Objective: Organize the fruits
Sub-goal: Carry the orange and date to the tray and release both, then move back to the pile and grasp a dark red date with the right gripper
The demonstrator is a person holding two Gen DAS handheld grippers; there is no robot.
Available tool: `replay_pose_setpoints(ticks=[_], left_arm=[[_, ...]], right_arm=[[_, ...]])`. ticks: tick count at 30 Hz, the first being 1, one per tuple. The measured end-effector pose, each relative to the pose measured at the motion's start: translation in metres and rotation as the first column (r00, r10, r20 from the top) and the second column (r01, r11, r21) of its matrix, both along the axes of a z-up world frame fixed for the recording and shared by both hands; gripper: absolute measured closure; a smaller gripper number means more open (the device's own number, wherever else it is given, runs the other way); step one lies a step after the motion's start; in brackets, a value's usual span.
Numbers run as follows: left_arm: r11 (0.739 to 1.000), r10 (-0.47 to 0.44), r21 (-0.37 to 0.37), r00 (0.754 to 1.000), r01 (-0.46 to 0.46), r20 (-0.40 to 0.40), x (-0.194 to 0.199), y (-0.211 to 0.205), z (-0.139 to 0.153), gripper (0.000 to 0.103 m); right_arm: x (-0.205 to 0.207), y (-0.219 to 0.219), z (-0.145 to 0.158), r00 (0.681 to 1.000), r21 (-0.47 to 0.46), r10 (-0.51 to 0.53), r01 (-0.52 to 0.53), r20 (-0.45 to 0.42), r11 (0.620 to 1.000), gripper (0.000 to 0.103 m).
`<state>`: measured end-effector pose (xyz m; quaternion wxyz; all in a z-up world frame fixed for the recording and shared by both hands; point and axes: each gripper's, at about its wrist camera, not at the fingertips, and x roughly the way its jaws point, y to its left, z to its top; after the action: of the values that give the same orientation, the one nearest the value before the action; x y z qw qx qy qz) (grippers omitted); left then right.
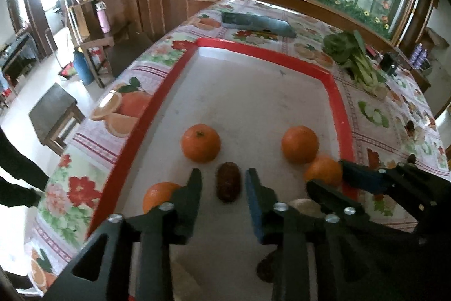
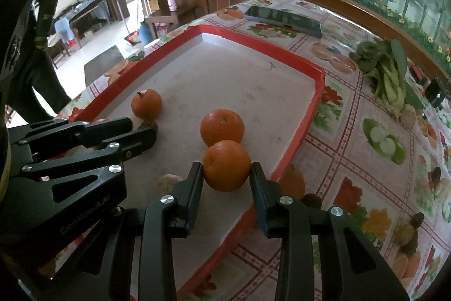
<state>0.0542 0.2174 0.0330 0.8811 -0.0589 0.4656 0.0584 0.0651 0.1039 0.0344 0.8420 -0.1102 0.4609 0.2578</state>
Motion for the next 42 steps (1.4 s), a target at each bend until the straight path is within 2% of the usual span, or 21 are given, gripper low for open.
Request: replay_pose_setpoints(ticks=[6, 12, 16, 24, 28, 31, 37, 42], left_arm=[[1.0, 0.017, -0.015, 0.999, -0.017, 0.035, -0.008, 0.008, 0.008, 0.038], [1.0, 0.024, -0.014, 0.999, -0.024, 0.042, -0.017, 0.009, 0.012, 0.035], [0.998, 0.048, -0.031, 0.998, -0.047, 0.039, -0.024, 0.011, 0.015, 0.029], [0.996, 0.056, -0.077, 0.998, -0.053, 0.028, -0.038, 0.003, 0.018, 0.026], [0.995, 0.036, -0.092, 0.999, -0.033, 0.03, -0.042, -0.012, 0.022, 0.023], [0.995, 0.012, -0.098, 0.999, -0.009, 0.034, -0.045, -0.028, 0.025, 0.019], [0.993, -0.074, -0.09, 0.996, 0.078, 0.044, -0.045, -0.072, 0.033, 0.012], [0.985, -0.161, -0.063, 0.986, 0.163, 0.04, -0.044, -0.116, 0.036, 0.008]], right_arm=[[-0.005, 0.001, 0.003, 1.0, -0.007, -0.003, 0.003, 0.007, 1.0, 0.065], [-0.011, -0.002, 0.009, 1.0, -0.003, -0.013, 0.013, 0.012, 1.0, 0.063], [-0.018, -0.007, 0.016, 1.0, 0.013, -0.027, 0.027, 0.011, 1.0, 0.062], [-0.039, -0.025, 0.022, 0.998, 0.038, -0.051, 0.052, -0.023, 0.998, 0.056], [-0.05, -0.044, 0.02, 0.994, 0.044, -0.093, 0.095, -0.055, 0.994, 0.048], [-0.056, -0.062, 0.02, 0.988, 0.048, -0.14, 0.143, -0.065, 0.989, 0.035], [-0.064, -0.108, 0.02, 0.97, 0.069, -0.228, 0.234, -0.083, 0.97, 0.033], [-0.067, -0.16, 0.018, 0.941, 0.075, -0.324, 0.331, -0.092, 0.94, 0.033]])
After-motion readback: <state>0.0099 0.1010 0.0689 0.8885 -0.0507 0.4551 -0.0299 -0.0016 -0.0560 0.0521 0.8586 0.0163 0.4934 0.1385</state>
